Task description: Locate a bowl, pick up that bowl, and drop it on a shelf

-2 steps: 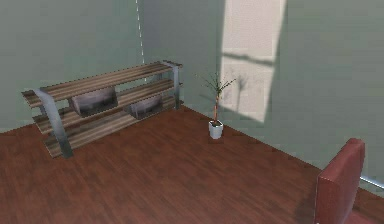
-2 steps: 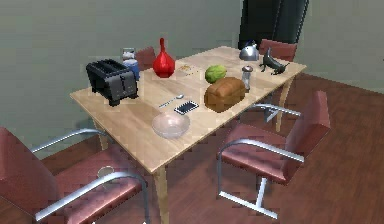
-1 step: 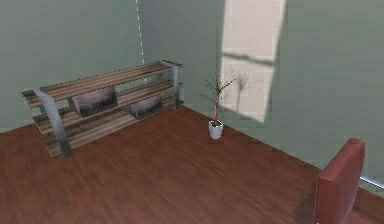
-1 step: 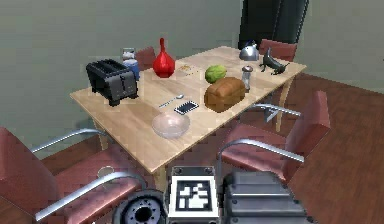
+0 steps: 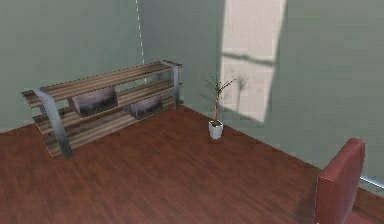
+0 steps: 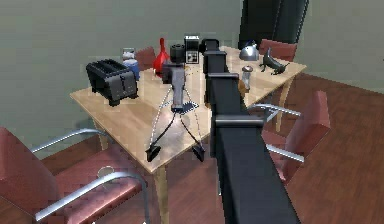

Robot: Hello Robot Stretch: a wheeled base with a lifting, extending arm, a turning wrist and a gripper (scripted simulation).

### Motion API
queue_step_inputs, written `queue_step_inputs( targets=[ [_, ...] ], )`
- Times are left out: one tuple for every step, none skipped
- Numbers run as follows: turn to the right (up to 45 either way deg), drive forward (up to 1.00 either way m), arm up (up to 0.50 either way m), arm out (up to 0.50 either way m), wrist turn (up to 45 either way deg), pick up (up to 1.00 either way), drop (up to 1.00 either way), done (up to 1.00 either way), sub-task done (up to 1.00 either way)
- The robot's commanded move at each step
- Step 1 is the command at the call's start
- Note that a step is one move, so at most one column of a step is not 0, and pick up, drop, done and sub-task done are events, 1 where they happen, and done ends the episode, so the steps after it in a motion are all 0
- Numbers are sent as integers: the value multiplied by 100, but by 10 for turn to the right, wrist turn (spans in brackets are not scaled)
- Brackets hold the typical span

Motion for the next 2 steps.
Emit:
queue_step_inputs(
  targets=[
    [0, 0, 0, 0, 450, 0, 0, 0, 0],
    [0, 0, 0, 0, 450, 0, 0, 0, 0]
  ],
)
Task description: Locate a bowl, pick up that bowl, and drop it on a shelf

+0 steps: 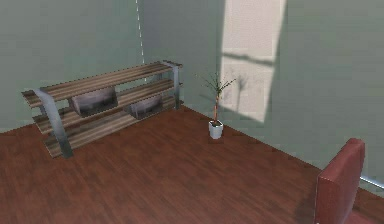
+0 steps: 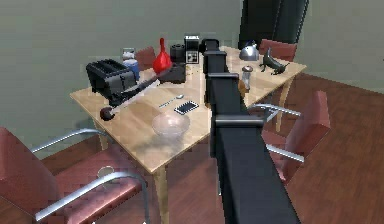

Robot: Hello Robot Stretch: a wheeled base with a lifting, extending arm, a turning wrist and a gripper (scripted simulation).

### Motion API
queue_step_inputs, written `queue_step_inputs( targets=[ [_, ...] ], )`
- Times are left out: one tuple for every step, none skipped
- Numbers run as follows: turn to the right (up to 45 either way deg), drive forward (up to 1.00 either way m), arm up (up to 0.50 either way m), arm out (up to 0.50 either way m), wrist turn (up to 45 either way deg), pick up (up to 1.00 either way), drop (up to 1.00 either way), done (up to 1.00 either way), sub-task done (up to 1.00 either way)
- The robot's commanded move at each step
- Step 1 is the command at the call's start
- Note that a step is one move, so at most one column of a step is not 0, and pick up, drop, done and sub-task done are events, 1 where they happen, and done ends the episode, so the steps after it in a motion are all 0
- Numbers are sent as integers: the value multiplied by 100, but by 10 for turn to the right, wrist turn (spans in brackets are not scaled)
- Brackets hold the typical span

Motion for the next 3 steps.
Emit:
queue_step_inputs(
  targets=[
    [0, 0, 0, 0, 450, 0, 0, 0, 0],
    [0, 0, 0, 0, 360, 0, 0, 0, 0],
    [0, 0, -24, 0, 0, 0, 0, 0, 0]
  ],
)
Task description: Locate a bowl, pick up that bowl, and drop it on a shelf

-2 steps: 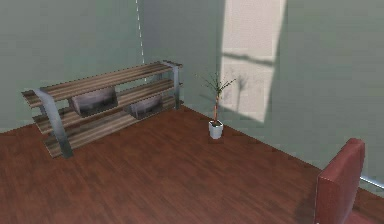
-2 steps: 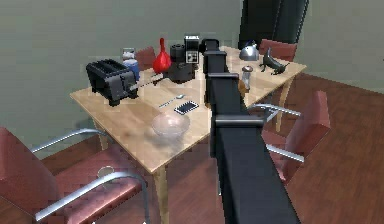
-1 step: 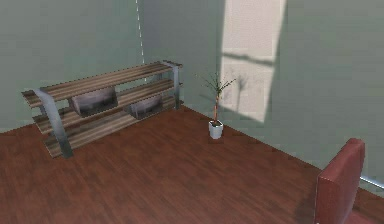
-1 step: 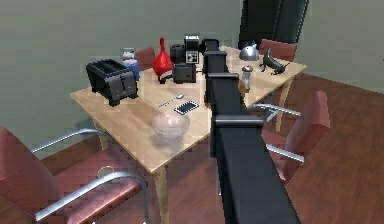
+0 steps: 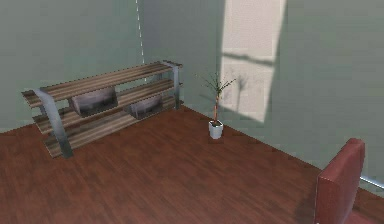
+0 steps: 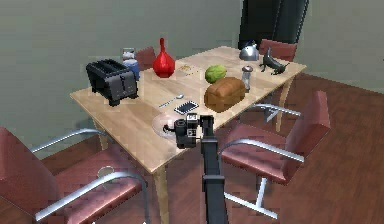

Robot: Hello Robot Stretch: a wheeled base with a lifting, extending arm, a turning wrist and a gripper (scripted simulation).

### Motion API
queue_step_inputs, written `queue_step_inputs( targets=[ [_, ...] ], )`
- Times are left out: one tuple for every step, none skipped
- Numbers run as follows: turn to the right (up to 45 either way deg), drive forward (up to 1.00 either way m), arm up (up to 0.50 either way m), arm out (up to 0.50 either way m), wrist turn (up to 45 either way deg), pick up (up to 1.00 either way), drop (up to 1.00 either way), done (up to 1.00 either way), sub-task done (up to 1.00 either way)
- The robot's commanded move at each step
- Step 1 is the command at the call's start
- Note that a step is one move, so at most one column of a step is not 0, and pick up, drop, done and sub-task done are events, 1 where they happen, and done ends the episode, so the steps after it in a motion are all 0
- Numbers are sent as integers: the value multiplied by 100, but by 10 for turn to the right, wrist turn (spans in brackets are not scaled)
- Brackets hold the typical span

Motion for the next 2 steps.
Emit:
queue_step_inputs(
  targets=[
    [0, 0, 0, 0, 0, 100, 0, 0, 0],
    [0, 0, 10, 0, 0, 0, 0, 0, 0]
  ],
)
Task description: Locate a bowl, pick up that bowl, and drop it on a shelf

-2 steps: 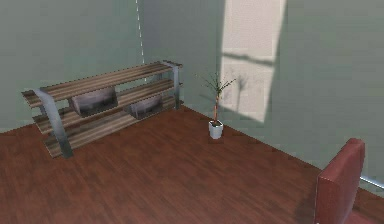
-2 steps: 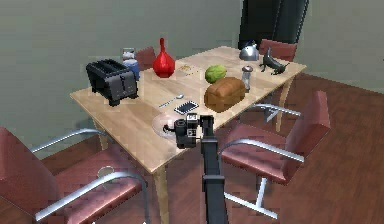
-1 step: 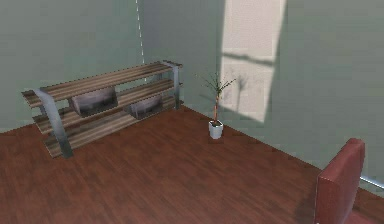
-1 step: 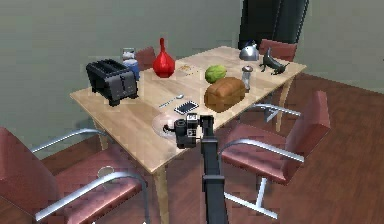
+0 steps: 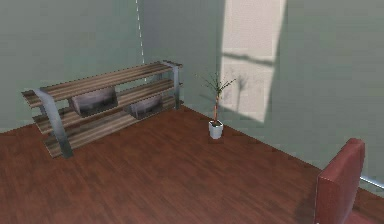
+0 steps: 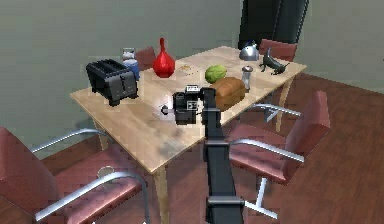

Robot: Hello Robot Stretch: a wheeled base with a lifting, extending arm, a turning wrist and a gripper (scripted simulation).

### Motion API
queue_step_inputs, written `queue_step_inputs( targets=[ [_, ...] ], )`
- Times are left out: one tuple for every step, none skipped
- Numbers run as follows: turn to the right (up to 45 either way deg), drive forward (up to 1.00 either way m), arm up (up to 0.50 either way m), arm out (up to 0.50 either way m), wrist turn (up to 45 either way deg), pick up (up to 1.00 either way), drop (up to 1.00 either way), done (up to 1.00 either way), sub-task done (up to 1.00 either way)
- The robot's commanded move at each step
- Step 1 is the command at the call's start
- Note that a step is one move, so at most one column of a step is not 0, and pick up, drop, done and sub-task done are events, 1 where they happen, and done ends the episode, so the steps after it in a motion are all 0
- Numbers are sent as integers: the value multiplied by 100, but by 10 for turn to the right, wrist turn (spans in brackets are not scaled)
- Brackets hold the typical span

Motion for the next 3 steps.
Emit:
queue_step_inputs(
  targets=[
    [0, 0, 14, 0, 0, 0, 0, 0, 0],
    [0, 0, 0, 0, -450, 0, 0, 0, 0],
    [0, 0, 0, 0, -450, 0, 0, 0, 0]
  ],
)
